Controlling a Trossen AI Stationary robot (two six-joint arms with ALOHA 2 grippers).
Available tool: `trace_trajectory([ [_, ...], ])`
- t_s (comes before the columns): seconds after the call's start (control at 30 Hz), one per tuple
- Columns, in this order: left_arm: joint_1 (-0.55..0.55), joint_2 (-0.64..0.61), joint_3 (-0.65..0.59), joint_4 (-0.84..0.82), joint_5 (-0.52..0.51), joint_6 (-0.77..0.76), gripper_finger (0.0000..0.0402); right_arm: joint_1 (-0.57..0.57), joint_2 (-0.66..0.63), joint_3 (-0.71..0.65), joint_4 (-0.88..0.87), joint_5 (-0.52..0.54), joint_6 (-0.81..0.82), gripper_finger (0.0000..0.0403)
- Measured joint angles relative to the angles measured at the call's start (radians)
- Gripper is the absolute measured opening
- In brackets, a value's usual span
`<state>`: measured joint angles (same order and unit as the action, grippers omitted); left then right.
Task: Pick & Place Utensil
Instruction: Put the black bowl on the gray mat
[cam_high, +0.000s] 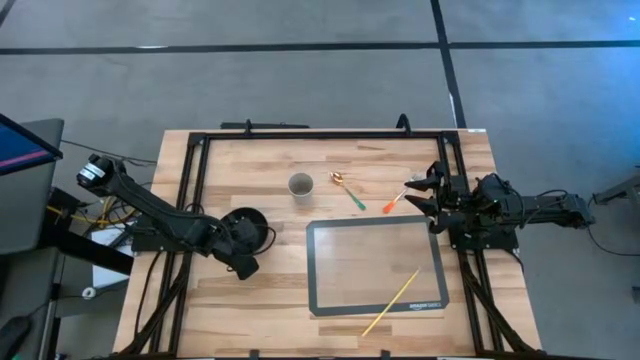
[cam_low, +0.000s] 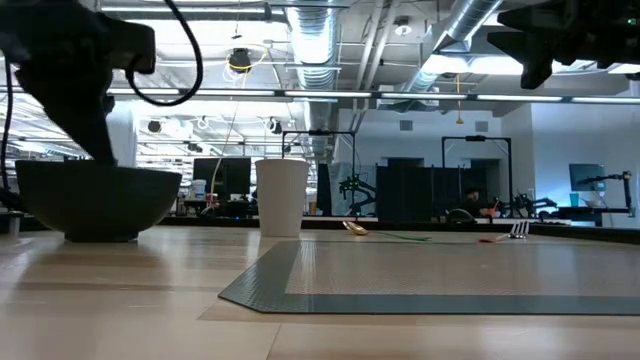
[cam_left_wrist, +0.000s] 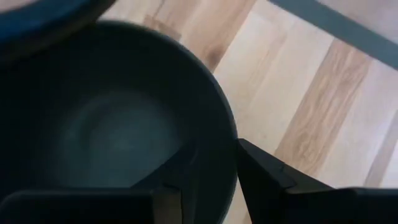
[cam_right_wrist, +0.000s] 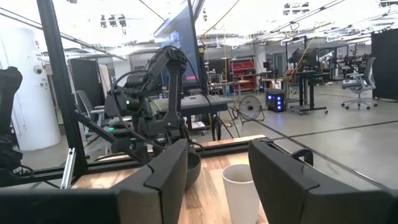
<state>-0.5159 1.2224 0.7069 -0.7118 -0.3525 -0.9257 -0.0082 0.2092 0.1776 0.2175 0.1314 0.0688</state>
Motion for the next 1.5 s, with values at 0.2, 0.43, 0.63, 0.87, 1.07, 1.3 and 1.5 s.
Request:
trace_trajectory([
  [0.2, 0.0, -0.006, -0.009, 0.015, 0.015, 0.0, 0.0091, 0.0, 0.0, 0.0, 0.0, 0.0, 0.0, 0.0164],
  [0.43, 0.0, -0.006, -0.009, 0.023, 0.016, 0.0, 0.0085, 0.0, 0.0, 0.0, 0.0, 0.0, 0.0, 0.0162],
  [0.63, 0.0, -0.005, -0.009, 0.024, 0.016, 0.0, 0.0073, 0.0, 0.0, 0.0, 0.0, 0.0, 0.0, 0.016],
  [0.87, 0.001, -0.004, -0.024, 0.042, 0.009, 0.005, 0.001, 0.0, 0.0, 0.0, 0.0, 0.0, 0.0, 0.0159],
  [1.07, 0.013, -0.003, 0.069, 0.379, -0.046, 0.271, 0.0006, 0.0, 0.0, 0.0, 0.011, 0.0, 0.0, 0.0158],
  [1.3, 0.019, 0.11, 0.244, 0.598, -0.007, 0.607, 0.0004, 0.0, 0.0, 0.0, 0.041, 0.0, 0.0, 0.0159],
  [1.5, 0.066, 0.4, 0.409, 0.597, 0.144, 0.792, 0.0004, 0.0, 0.0, 0.001, 0.054, 0.0, 0.0, 0.0157],
])
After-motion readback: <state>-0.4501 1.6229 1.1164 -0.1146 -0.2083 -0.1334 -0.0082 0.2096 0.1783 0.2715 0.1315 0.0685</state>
